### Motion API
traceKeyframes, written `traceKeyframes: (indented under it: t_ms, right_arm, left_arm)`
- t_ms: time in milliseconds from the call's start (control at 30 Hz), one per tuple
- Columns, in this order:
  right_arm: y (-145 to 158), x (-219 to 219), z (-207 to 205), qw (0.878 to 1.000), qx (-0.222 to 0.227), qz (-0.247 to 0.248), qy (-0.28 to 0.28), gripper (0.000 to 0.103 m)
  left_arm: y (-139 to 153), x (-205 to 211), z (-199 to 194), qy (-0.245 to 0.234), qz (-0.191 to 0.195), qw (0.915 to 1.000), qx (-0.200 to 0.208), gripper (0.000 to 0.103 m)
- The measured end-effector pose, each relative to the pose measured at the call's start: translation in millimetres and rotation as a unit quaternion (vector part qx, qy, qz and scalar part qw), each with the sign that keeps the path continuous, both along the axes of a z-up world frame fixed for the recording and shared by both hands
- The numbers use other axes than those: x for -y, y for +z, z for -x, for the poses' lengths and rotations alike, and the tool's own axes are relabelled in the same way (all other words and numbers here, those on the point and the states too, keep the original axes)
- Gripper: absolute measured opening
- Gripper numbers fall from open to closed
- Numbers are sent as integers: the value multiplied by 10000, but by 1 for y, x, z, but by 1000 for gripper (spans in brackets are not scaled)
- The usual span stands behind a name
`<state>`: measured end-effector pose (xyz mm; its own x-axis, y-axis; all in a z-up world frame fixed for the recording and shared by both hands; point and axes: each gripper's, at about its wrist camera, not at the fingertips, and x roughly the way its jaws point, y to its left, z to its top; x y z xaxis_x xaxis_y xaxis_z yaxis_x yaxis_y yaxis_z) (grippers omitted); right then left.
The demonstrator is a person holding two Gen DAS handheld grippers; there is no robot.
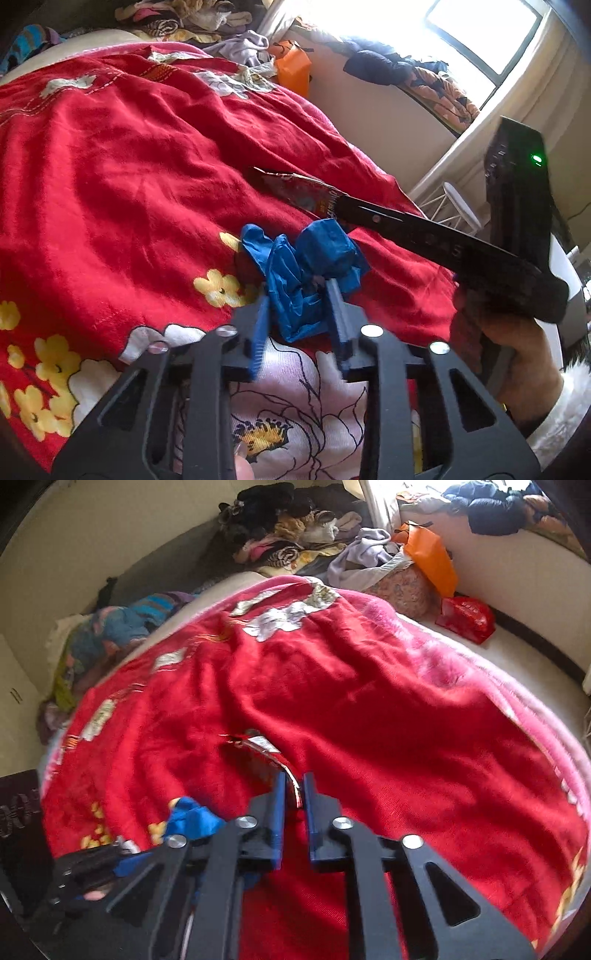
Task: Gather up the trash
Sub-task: 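Grasp the blue wrapper with the left tool while the right tool grasps the silver wrapper, then carry the blue wrapper in the left tool while the right tool carries the silver wrapper over the bin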
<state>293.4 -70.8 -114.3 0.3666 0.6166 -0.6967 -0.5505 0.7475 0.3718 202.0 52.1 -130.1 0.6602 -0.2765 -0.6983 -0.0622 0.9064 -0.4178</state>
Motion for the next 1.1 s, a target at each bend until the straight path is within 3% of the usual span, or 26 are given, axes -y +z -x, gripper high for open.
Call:
traceKeyframes:
  t_ms: [133,300,733,1100]
  right_arm:
    - [5,14,16,9998,69,-116,-164,6]
    - [15,47,37,9965,25,-654,-526,6]
    - [49,120,118,9846,870,-302,-1485,5]
    - [64,161,151,9751,1024,-377,-1931,5]
  left_arm:
    - [1,5,1,-57,-27,10000,8,11]
    - [4,10,9,-109,-35,9999,35,7]
    - [45,40,29,-405,-255,9976,504,6]
    - [74,71,44,-707,-307,9935,839,6]
